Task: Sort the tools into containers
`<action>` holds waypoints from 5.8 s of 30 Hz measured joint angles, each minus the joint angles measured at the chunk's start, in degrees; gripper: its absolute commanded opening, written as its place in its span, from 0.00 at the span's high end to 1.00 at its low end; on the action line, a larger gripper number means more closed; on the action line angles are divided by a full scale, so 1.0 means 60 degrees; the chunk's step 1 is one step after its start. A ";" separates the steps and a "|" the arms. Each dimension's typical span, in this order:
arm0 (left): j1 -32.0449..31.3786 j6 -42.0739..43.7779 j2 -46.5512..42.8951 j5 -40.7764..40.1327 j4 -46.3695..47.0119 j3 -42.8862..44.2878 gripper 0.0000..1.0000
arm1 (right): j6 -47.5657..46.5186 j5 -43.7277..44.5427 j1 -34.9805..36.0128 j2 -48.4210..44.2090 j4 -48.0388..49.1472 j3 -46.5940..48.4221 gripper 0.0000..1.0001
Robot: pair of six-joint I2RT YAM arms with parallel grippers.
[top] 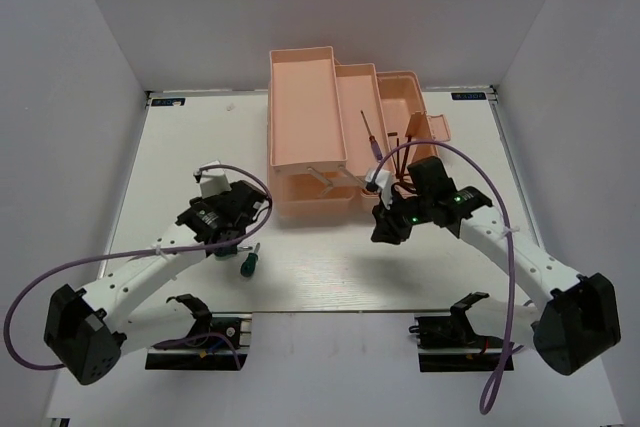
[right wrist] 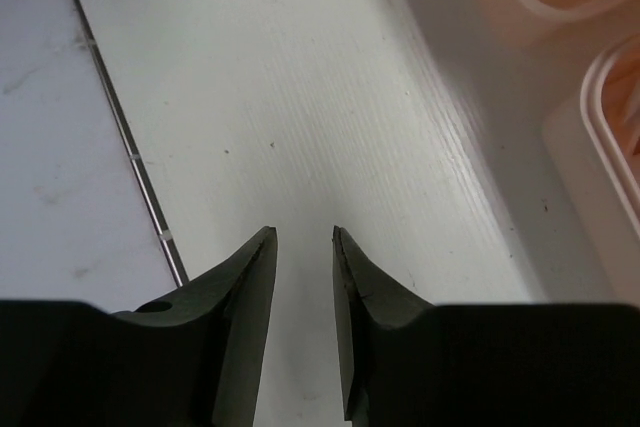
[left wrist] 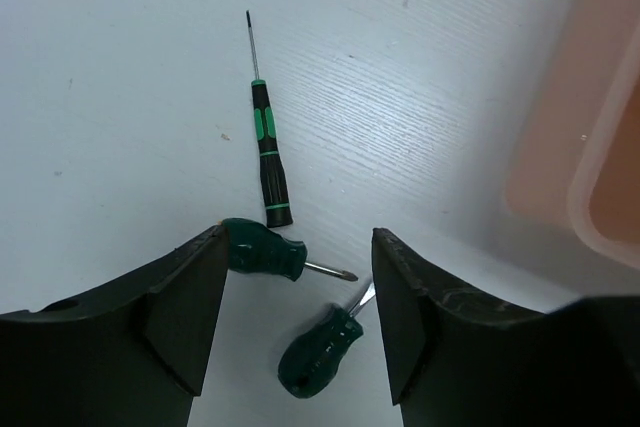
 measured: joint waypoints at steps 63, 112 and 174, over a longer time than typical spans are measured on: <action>0.3978 0.4357 -0.2444 0.9049 0.5890 0.1537 1.00 | 0.0758 0.2914 -0.1035 -0.2233 0.1235 -0.1169 1.00; -0.1195 0.3869 1.0648 0.4747 0.1541 1.3132 0.38 | 0.1818 0.3275 -0.3078 -0.2503 0.1916 -0.1198 0.39; -0.1942 0.2062 -0.8535 0.0106 -0.0681 0.0444 0.28 | 1.0120 0.4167 0.6641 1.0163 -0.0248 0.9515 0.28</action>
